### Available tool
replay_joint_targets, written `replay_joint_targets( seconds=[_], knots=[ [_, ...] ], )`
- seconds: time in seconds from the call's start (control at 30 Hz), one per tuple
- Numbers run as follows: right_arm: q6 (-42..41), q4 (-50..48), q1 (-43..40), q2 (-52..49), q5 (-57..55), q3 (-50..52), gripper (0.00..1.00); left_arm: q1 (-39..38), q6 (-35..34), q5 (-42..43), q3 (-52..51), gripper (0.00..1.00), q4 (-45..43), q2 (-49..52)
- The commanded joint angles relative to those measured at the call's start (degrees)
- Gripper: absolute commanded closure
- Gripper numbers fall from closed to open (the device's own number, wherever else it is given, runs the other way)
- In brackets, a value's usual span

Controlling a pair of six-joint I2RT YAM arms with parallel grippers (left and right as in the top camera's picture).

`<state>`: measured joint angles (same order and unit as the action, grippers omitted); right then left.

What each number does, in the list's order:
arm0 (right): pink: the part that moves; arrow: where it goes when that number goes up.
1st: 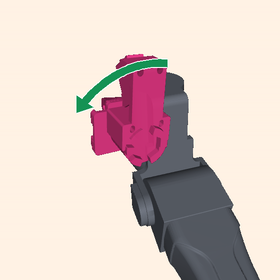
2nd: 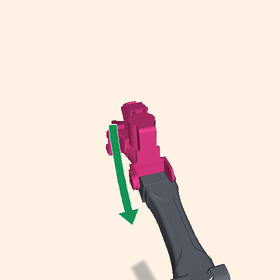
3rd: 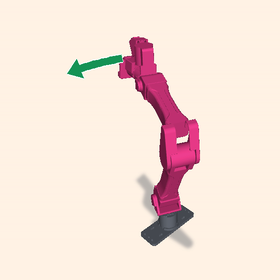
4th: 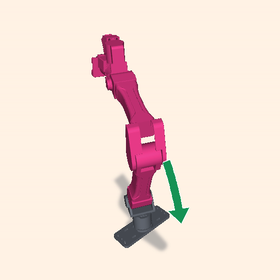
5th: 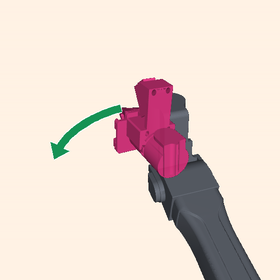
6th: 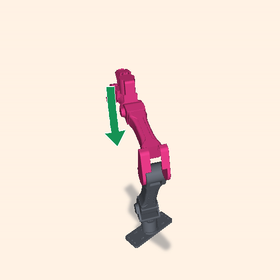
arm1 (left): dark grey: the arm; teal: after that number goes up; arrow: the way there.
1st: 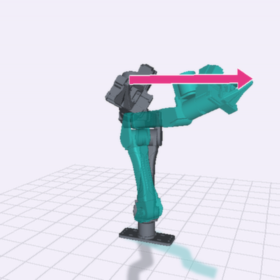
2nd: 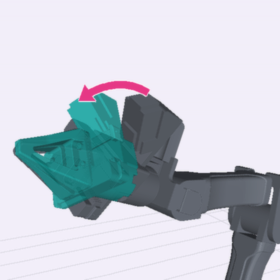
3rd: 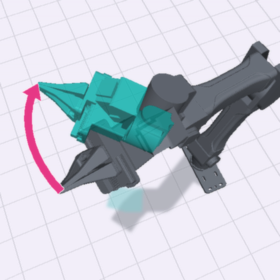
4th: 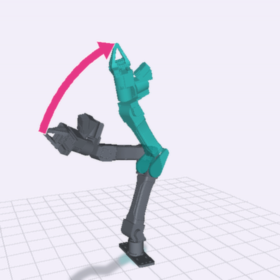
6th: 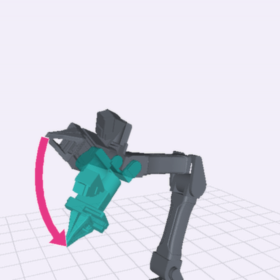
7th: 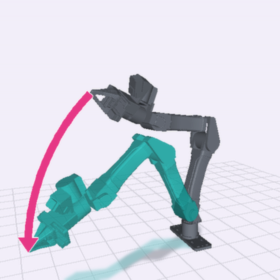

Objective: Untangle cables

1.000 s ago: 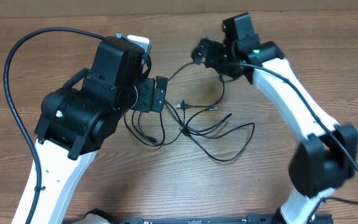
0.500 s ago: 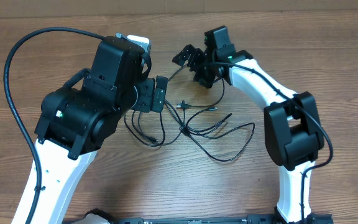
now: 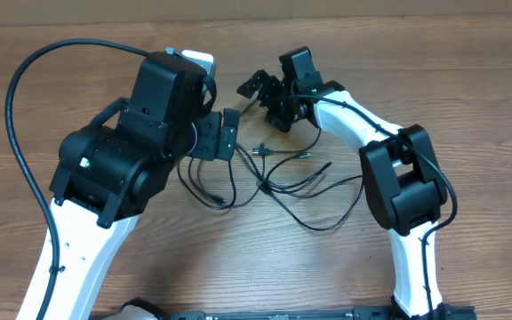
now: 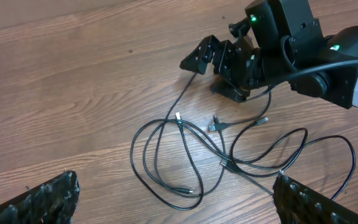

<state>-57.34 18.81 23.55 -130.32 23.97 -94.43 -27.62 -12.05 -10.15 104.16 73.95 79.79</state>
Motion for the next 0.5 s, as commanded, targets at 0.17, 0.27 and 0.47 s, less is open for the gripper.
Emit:
replay_joint_targets(
  seconds=[0.17, 0.27, 0.47],
  knots=[
    [-4.42, -5.51, 0.66, -5.27, -3.89, -0.79, 0.02, 0.31, -0.39, -0.74, 0.28, 0.00, -0.04, 0.15],
    [-4.42, -8.52, 1.49, -7.08, -5.79, -0.79, 0.03, 0.33, -0.39, -0.76, 0.28, 0.00, -0.04, 0.15],
    [-7.65, -16.79, 3.48, -12.44, -6.64, -0.79, 0.19, 0.33, -0.39, -0.74, 0.28, 0.00, -0.04, 0.15]
  ],
)
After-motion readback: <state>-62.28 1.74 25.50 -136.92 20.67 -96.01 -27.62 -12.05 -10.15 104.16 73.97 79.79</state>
